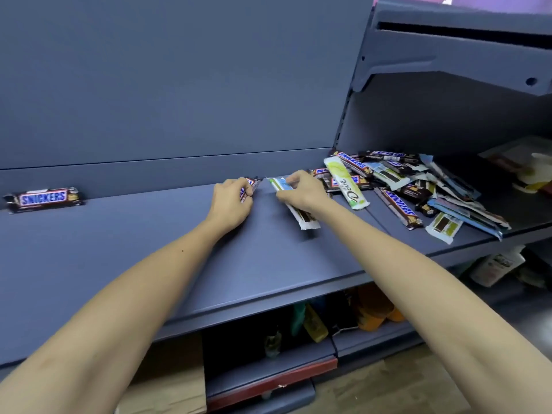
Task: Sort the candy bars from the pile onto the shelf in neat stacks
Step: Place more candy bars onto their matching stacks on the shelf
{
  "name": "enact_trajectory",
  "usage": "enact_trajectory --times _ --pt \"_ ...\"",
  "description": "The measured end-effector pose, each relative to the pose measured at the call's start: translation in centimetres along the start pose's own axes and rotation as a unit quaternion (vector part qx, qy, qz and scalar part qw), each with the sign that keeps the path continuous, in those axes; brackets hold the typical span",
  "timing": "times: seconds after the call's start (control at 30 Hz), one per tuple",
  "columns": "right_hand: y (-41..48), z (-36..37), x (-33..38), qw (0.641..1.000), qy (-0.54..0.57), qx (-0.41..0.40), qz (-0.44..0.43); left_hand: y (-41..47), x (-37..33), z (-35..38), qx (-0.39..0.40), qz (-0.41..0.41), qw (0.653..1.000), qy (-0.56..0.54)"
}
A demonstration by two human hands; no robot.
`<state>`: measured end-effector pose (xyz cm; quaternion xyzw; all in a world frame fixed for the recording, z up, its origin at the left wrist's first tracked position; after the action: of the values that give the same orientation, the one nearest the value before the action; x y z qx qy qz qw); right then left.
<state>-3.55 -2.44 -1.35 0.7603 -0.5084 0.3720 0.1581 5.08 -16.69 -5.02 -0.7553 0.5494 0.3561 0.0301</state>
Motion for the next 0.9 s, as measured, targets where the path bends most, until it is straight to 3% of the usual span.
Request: enact_trajectory --times 0.2,0.37,0.5,0.63,0.73,0.83,0.9 --pt "-1.4 6.8 4.6 0.995 -0.039 0.071 -0.050 -4.3 5.1 -6.3 -0.061 -0.020 0.998 0.009" --pt "-2.5 13.2 9.2 0.981 -0.090 0.133 -0.109 -8.3 9.4 -10.9 -0.112 -0.099 0.988 -0.046" --pt "-4.0 17.9 13.0 0.950 -0.178 0.173 -0.190 -11.0 12.0 -14.0 -0.157 -0.181 0.963 -0.127" --pt "-5.4 21.2 15.0 0.916 -0.247 0.215 -0.231 -12.7 14.0 -15.9 -0.190 -0.242 0.922 -0.233" --pt "-5.8 22.1 15.8 0.895 -0.274 0.239 -0.257 -13.3 14.9 -16.9 -0.227 -0.275 0.865 -0.352" --pt "-5.7 21.9 16.8 0.910 -0.206 0.242 -0.265 -13.4 14.9 -17.5 -0.253 -0.280 0.793 -0.479" --pt "-5.5 21.6 17.4 0.933 -0.127 0.225 -0.252 -13.3 14.7 -17.8 -0.247 -0.279 0.784 -0.497"
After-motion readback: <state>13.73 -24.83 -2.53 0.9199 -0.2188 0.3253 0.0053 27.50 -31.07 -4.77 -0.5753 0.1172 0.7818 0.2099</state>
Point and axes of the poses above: each hand's wrist, its own y-axis towards the middle knuckle, its own z-axis out of the palm, x = y × z, the point moved 3 cm from there along y, towards the middle knuckle, and after that the axes turned 7 degrees about z, right-handed, at the moved point
